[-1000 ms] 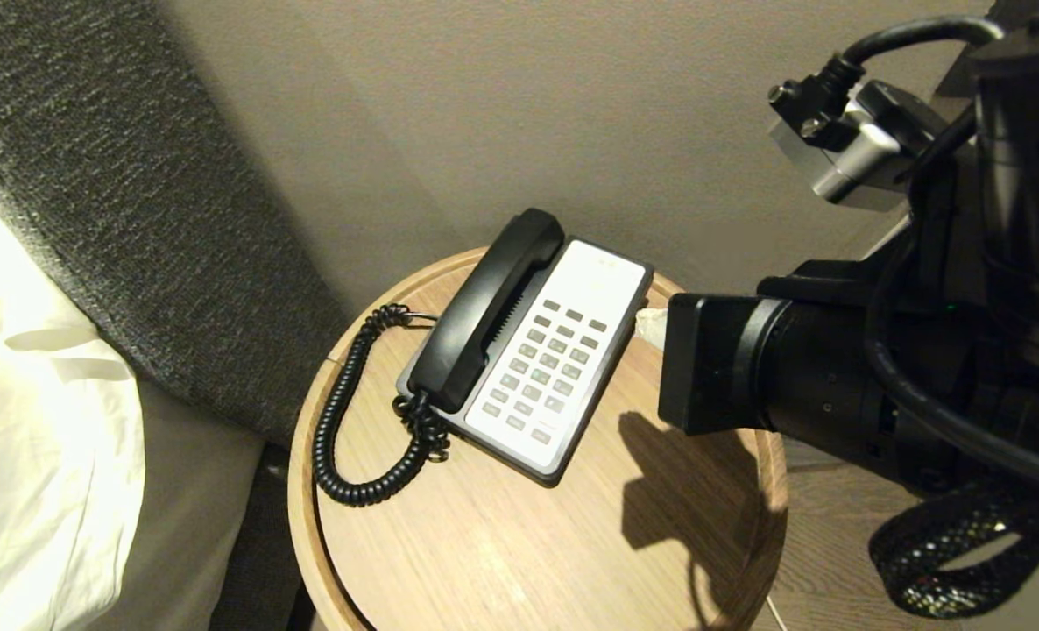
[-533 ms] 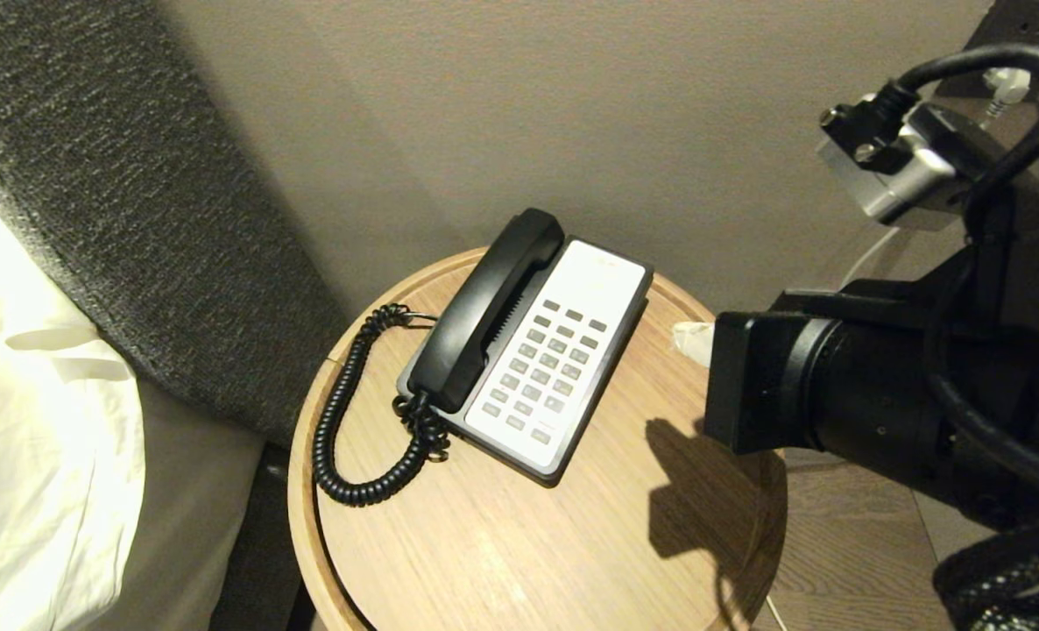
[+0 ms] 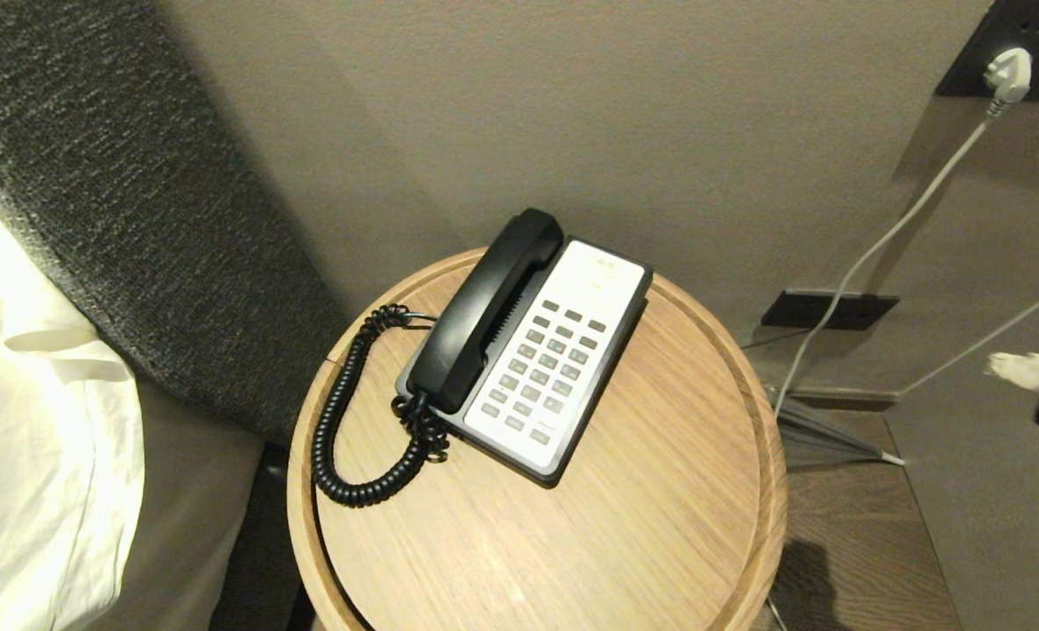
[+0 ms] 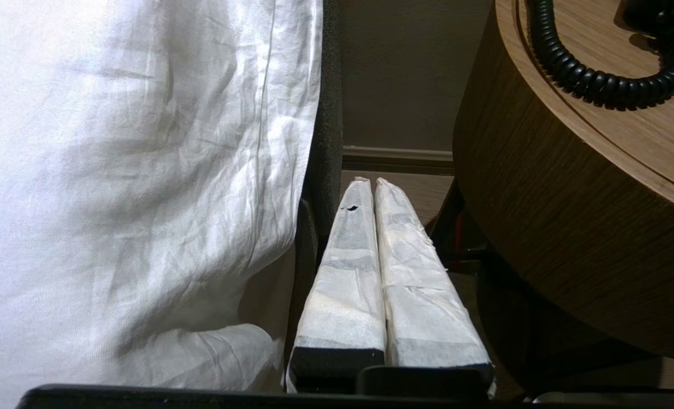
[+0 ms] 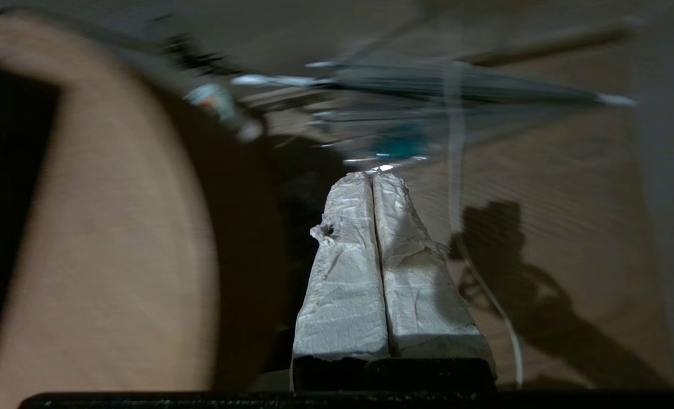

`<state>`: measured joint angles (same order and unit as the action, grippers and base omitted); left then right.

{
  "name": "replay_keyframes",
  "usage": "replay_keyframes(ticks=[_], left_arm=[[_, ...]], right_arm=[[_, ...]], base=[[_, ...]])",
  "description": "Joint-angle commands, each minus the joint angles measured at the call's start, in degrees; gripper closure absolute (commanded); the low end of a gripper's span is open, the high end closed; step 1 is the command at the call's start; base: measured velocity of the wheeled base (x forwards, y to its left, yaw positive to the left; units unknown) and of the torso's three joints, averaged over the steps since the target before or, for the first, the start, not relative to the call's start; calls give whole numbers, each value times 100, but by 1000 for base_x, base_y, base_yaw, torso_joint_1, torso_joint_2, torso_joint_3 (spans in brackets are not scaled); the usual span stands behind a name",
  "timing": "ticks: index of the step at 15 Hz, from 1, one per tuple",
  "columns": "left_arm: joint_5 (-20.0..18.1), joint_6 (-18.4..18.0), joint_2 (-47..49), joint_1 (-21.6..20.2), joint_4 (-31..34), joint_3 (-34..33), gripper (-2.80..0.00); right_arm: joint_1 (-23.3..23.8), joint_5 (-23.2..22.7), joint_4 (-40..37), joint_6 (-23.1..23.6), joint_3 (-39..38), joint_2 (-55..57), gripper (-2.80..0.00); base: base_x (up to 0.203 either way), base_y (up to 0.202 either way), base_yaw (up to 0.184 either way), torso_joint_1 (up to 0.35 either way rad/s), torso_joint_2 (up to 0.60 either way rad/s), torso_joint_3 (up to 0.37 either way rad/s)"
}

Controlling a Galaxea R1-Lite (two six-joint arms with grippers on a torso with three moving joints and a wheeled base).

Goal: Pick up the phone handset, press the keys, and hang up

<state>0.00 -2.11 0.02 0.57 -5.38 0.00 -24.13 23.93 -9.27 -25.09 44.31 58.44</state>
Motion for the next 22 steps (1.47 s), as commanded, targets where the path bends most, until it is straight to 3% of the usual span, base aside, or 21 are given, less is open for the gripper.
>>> replay_keyframes(ticks=[1, 3, 5, 7, 10, 12, 22], left_arm=[[0, 0, -2, -4, -7, -229, 0], [0, 0, -2, 4, -7, -229, 0], [0, 0, -2, 4, -7, -229, 0], [0, 0, -2, -3, -7, -229, 0], [0, 0, -2, -4, -7, -229, 0], [0, 0, -2, 4, -7, -229, 0], [0, 0, -2, 4, -7, -229, 0]], right_arm=[[1254, -1057, -82, 198, -754, -1736, 0], [2260, -1943, -149, 586, -1326, -2714, 0], [2460, -2439, -138, 1181, -2012, -3635, 0], [2480, -2644, 72, 1587, -2927, -4494, 0], [2484, -2428, 592, 2115, -4194, -5545, 0], [2484, -2402, 1023, 2526, -4466, -5642, 0], [2475, -2393, 1032, 2483, -4466, -5756, 0]], base=[[0, 0, 0, 0, 0, 0], [0, 0, 0, 0, 0, 0], [0, 0, 0, 0, 0, 0], [0, 0, 0, 0, 0, 0], [0, 0, 0, 0, 0, 0], [0, 0, 0, 0, 0, 0], [0, 0, 0, 0, 0, 0]])
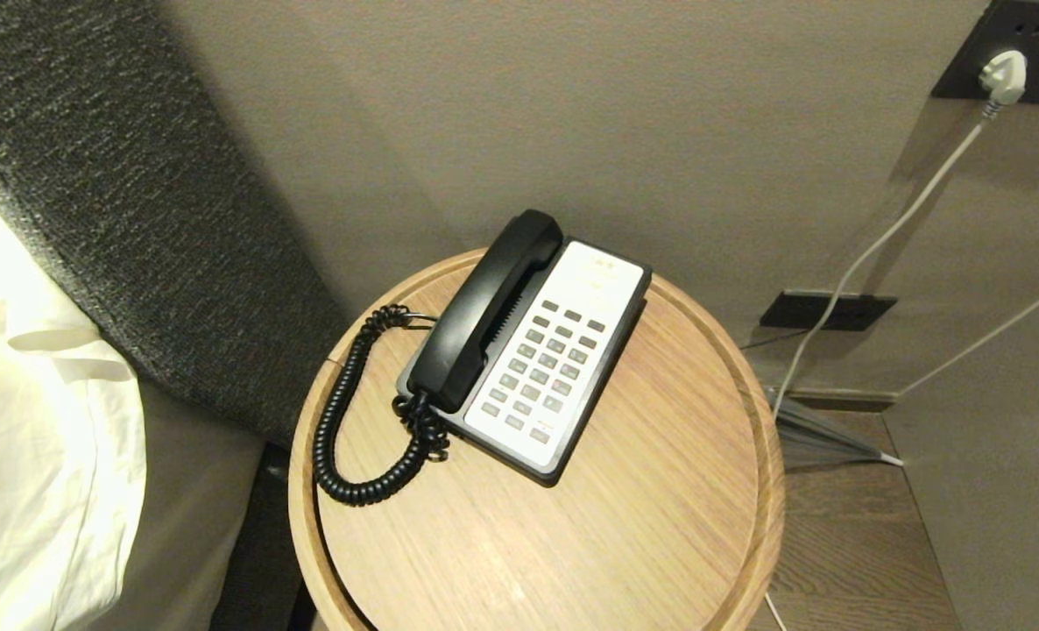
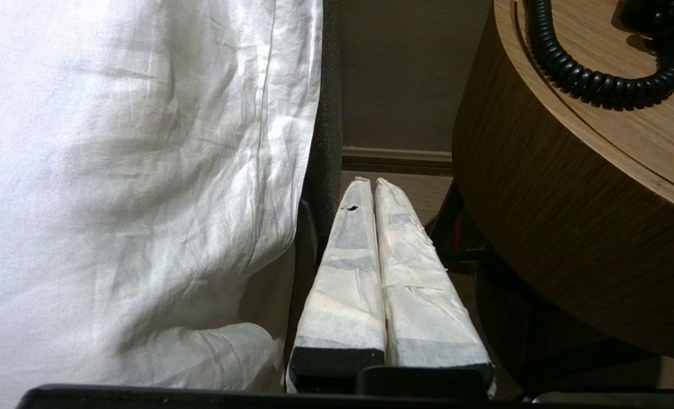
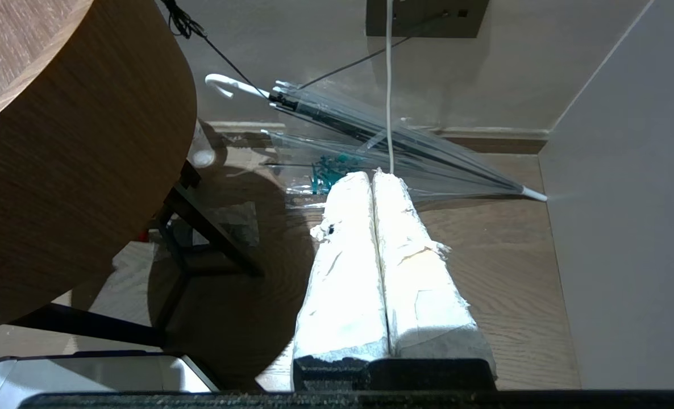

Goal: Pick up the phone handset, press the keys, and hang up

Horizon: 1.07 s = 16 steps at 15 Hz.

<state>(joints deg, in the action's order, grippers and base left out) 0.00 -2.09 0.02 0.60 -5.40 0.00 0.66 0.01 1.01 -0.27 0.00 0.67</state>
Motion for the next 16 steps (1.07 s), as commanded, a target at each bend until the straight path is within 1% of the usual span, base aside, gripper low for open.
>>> replay_keyframes(ticks=[1, 6, 8, 11, 13, 15, 16], left_arm=[[0, -2, -2, -4, -5, -229, 0], [9, -37, -2, 2, 4, -229, 0], [0, 28, -2, -5, 4, -229, 0], [18, -63, -2, 2, 30, -229, 0], [9, 42, -2, 2, 4, -229, 0], [17, 68, -2, -7, 4, -229, 0], [25, 151, -2, -2, -4, -229, 0]], right_arm=[[-4, -1, 4, 0, -35, 21, 0], [-4, -1, 4, 0, -35, 21, 0], [-2, -1, 4, 0, -35, 21, 0], [4, -1, 4, 0, -35, 21, 0], [2, -1, 4, 0, -35, 21, 0], [4, -1, 4, 0, -35, 21, 0], [4, -1, 4, 0, -35, 21, 0]], base=[[0, 0, 0, 0, 0, 0], [0, 0, 0, 0, 0, 0], [0, 0, 0, 0, 0, 0], [0, 0, 0, 0, 0, 0], [0, 0, 0, 0, 0, 0], [0, 0, 0, 0, 0, 0], [0, 0, 0, 2, 4, 94]])
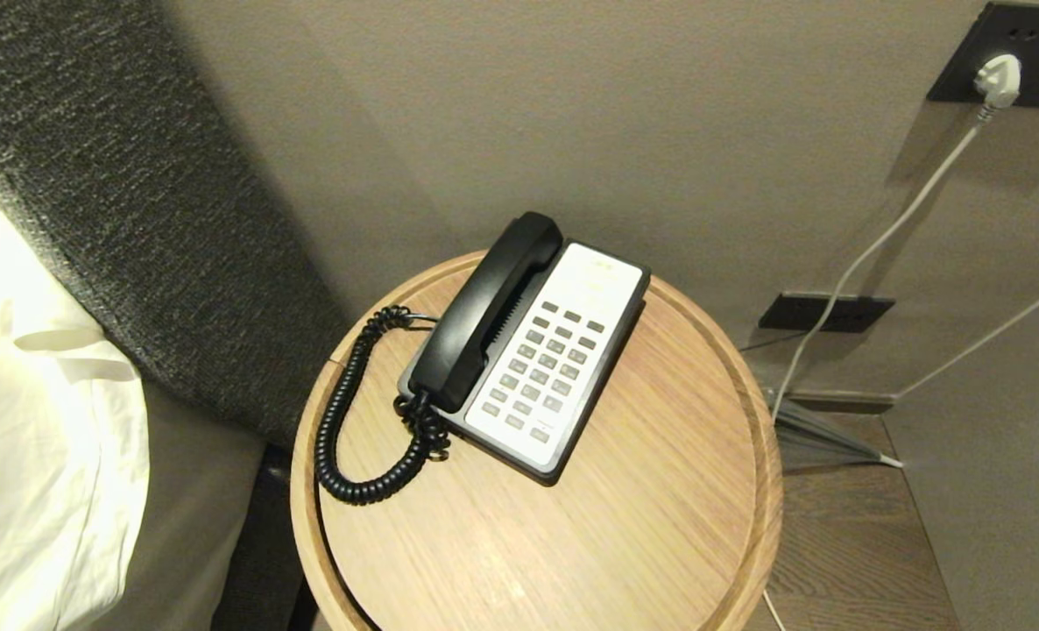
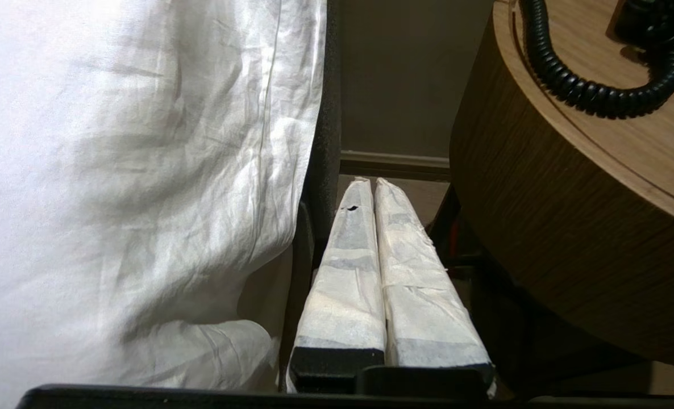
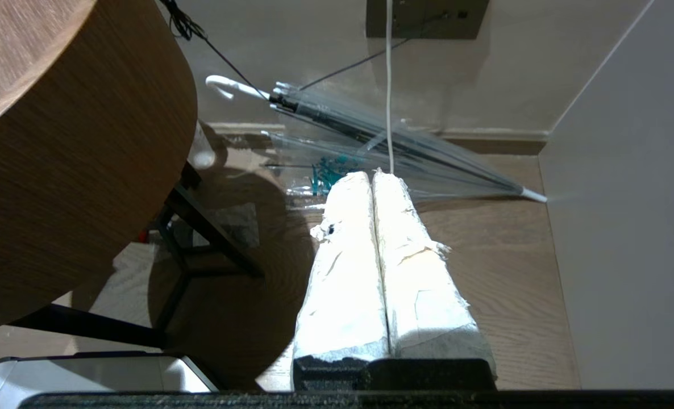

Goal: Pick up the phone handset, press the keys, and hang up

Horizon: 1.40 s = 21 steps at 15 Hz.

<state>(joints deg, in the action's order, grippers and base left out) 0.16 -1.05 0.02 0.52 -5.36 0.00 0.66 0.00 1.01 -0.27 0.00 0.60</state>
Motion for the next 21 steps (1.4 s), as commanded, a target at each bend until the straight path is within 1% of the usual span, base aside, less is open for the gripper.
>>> replay_keyframes(ticks=[1, 21], left_arm=[[11, 61, -2, 4, -9, -229, 0], [11, 61, -2, 0, -9, -229, 0]], right_arm=[[-2, 0, 4, 0, -35, 28, 0], [4, 0, 4, 0, -35, 28, 0]], base=[[0, 0, 0, 2, 0, 137], [0, 0, 0, 2, 1, 199]])
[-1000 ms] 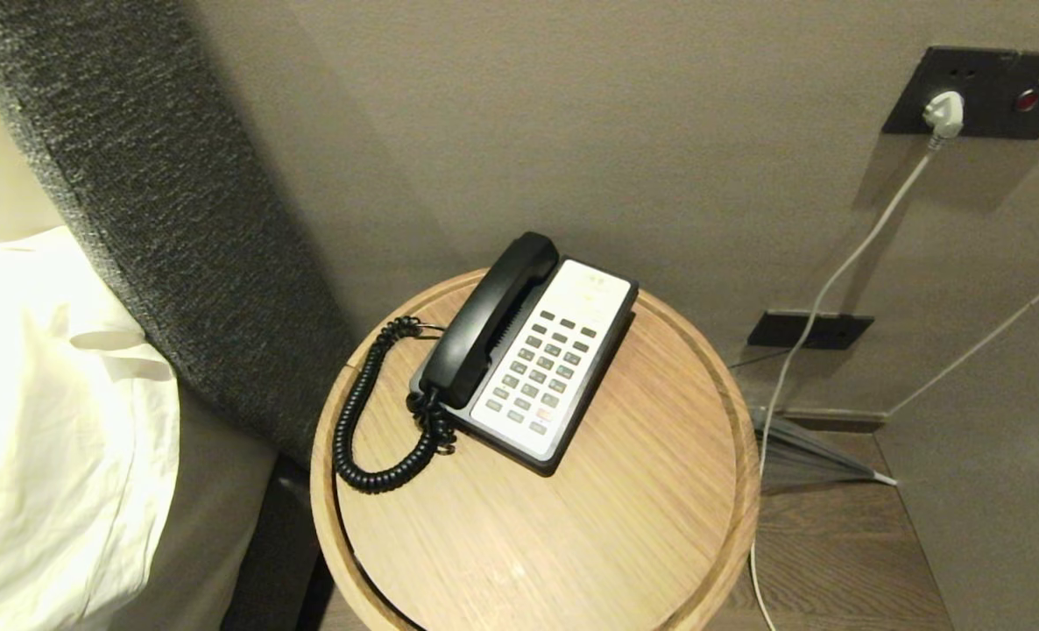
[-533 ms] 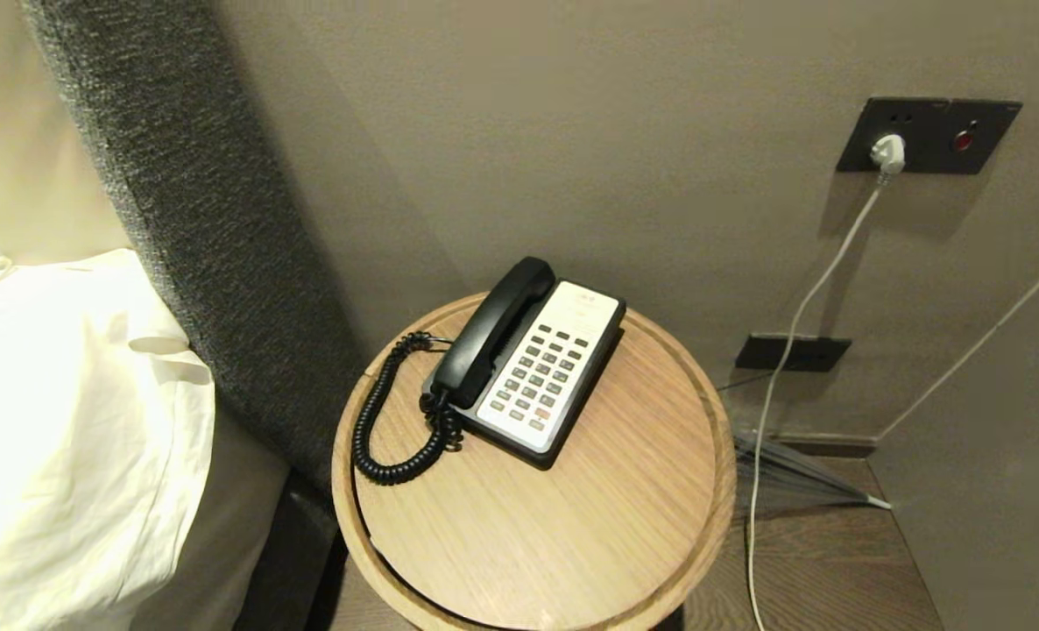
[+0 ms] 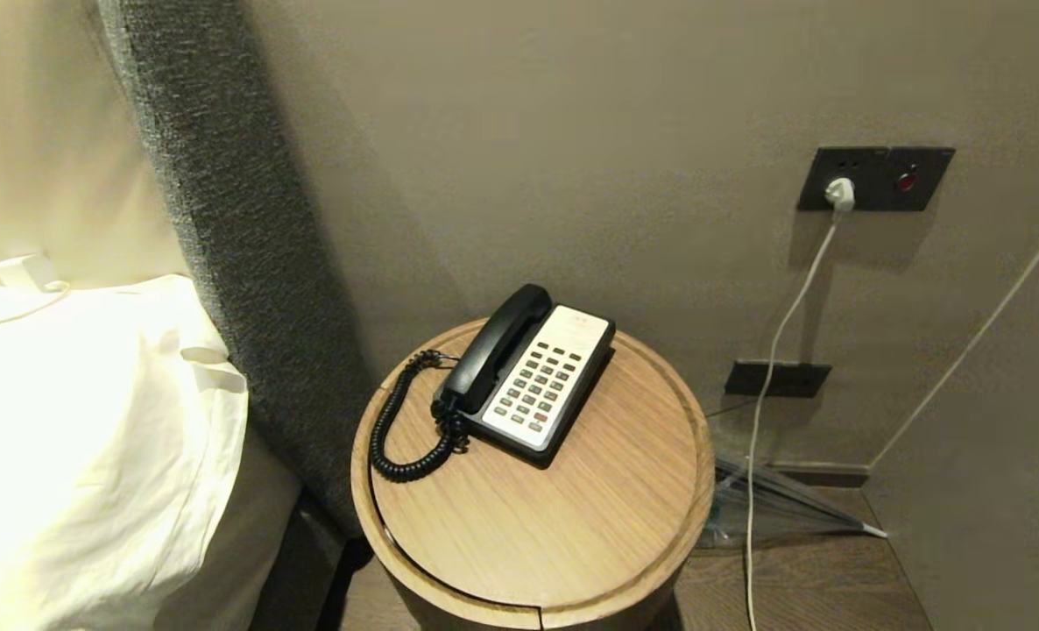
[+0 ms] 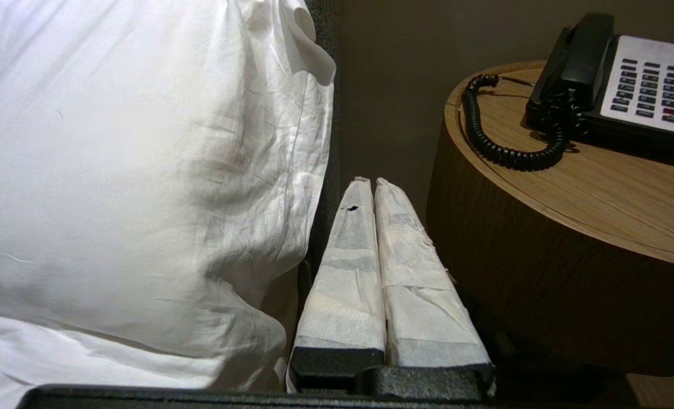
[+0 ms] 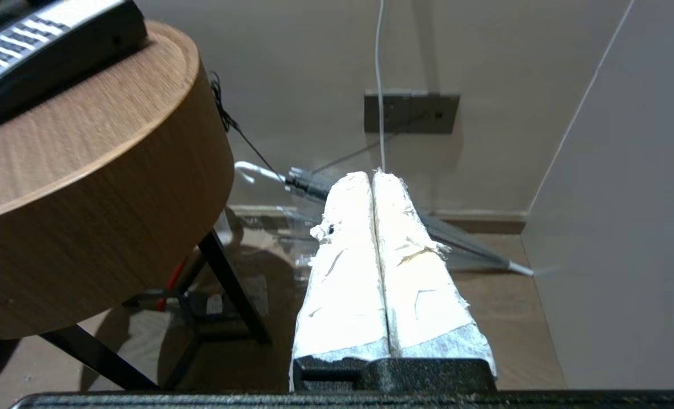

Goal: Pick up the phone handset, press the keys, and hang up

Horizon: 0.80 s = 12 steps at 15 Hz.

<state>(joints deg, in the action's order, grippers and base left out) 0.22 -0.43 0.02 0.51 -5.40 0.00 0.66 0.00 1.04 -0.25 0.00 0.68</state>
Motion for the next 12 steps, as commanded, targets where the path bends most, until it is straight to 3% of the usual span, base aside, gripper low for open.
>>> replay_keyframes(ticks=[1, 12], left_arm=[[4, -1, -2, 3, -5, -229, 0], [-4, -27, -2, 10, -5, -229, 0]], right_arm=[[1, 0, 2, -1, -35, 23, 0], [4, 0, 2, -1, -35, 27, 0]], base=[[0, 0, 0, 2, -1, 197], [0, 0, 0, 2, 3, 170]])
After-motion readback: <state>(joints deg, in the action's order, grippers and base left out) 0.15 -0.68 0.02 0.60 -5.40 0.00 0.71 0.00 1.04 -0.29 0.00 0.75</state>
